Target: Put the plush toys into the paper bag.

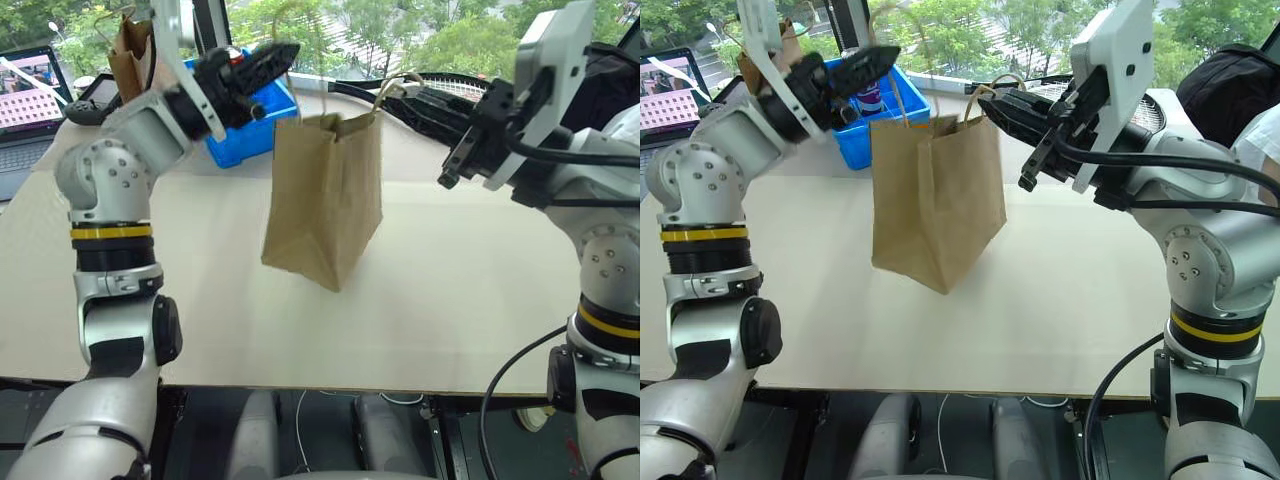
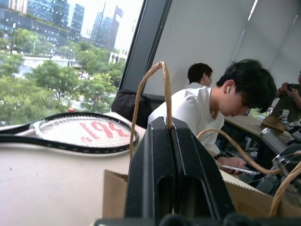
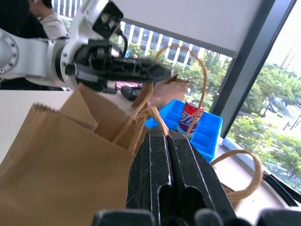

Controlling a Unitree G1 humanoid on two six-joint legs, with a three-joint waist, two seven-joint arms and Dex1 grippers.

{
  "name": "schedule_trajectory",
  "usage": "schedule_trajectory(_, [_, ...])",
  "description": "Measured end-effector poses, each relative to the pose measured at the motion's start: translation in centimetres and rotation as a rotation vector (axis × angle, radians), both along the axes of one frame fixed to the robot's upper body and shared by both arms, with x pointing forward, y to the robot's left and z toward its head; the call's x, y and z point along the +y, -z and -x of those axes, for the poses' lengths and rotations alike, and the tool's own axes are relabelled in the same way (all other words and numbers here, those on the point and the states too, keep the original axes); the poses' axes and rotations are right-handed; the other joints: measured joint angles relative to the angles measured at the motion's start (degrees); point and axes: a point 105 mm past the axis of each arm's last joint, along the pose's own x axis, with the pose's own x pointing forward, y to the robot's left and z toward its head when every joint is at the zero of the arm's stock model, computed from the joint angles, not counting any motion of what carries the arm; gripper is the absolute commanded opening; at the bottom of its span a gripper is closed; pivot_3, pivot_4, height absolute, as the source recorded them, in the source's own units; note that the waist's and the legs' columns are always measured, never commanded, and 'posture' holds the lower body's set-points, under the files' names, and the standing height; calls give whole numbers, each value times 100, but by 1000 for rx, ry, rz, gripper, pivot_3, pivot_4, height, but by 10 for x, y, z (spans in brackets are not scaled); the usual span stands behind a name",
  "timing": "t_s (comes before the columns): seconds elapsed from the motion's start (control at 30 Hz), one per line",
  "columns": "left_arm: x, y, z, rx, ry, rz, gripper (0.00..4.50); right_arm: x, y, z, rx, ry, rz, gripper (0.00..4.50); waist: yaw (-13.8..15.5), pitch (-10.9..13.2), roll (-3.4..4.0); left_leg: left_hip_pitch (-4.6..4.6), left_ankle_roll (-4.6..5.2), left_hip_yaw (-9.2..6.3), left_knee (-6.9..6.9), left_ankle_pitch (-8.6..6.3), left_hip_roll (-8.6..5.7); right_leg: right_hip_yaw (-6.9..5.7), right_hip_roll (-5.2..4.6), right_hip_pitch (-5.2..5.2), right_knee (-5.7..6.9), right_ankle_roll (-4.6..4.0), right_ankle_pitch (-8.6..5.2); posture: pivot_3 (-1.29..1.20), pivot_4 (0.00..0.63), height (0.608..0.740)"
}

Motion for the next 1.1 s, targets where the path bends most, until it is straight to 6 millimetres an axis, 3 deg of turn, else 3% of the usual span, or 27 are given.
schedule_trajectory(0.1, [1, 18, 4, 16, 10, -80, 0, 6, 14, 5, 50, -32, 36, 7, -36, 0, 0, 10, 2, -1, -20, 3, 1, 0, 1, -2, 6, -3, -1, 0, 150, 656])
schedule_trajectory(0.2, [9, 62, 5, 136, 11, -212, 0, 16, 42, 9, 155, -73, 87, 7, -85, 0, 1, 13, 1, -7, -24, 6, 1, -3, 3, -5, 15, -10, -4, 0, 150, 656])
schedule_trajectory(0.27, [10, 82, 9, 191, 34, -263, 0, 19, 53, 10, 195, -83, 109, 7, -91, 7, 0, 10, -2, -8, -21, 11, 1, -6, 2, -5, 16, -12, -3, 0, 150, 656])
schedule_trajectory(0.4, [17, 83, 20, 180, 45, -334, 0, 20, 56, 12, 217, -94, 124, 7, -89, 8, 0, 11, -2, -8, -19, 13, 0, -7, 2, -1, 8, -17, 0, 0, 150, 656])
schedule_trajectory(0.47, [21, 79, 19, 178, 31, -330, 582, 21, 57, 13, 234, -110, 123, 0, -85, 9, 0, 12, -1, -8, -19, 13, 1, -9, 2, 0, 8, -17, 0, 0, 150, 656])
schedule_trajectory(0.5, [22, 79, 19, 182, 28, -324, 820, 20, 56, 13, 238, -113, 119, 630, -81, 9, -1, 12, -1, -8, -18, 13, 0, -9, 1, 0, 8, -17, 0, 0, 150, 656])
schedule_trajectory(0.53, [24, 78, 18, 188, 26, -315, 1144, 20, 55, 12, 239, -113, 114, 812, -80, 9, -1, 11, -1, -8, -18, 13, 0, -8, 1, -1, 8, -16, 0, 0, 150, 656])
schedule_trajectory(0.73, [31, 62, 25, 194, 66, -236, 3301, 6, 45, 8, 255, -109, 108, 2881, -81, 9, -1, 10, -1, -9, -20, 13, 1, -10, 1, -2, 7, -16, 0, 0, 150, 656])
schedule_trajectory(0.83, [40, 51, 30, 163, 71, -243, 4366, -12, 35, 10, 266, -117, 114, 3881, -80, 12, -3, 9, -1, -7, -20, 13, 1, -10, 1, -3, 6, -16, 0, 0, 150, 656])
schedule_trajectory(0.87, [48, 45, 33, 145, 62, -248, 4500, -22, 28, 12, 268, -121, 106, 4227, -80, 12, -3, 10, -1, -6, -21, 13, 1, -9, 1, -3, 6, -17, 0, 0, 150, 656])
schedule_trajectory(0.97, [64, 37, 44, 84, 69, -287, 4500, -36, 10, 25, 286, -170, 83, 4227, -107, 13, -2, 14, -1, -4, -26, 13, 2, -9, 1, -4, 6, -21, -2, 0, 150, 656])
schedule_trajectory(1.07, [70, 54, 57, 89, 129, -334, 4500, -41, 1, 40, 324, -253, 53, 4227, -127, 13, -2, 18, -1, -4, -27, 13, 5, -9, 2, -3, 9, -26, -4, 0, 150, 656])
schedule_trajectory(1.1, [71, 62, 61, 106, 153, -349, 4500, -43, 1, 43, 337, -264, 51, 3973, -131, 14, -1, 17, -1, -2, -27, 13, 6, -8, 2, -4, 8, -27, -5, 0, 150, 656])
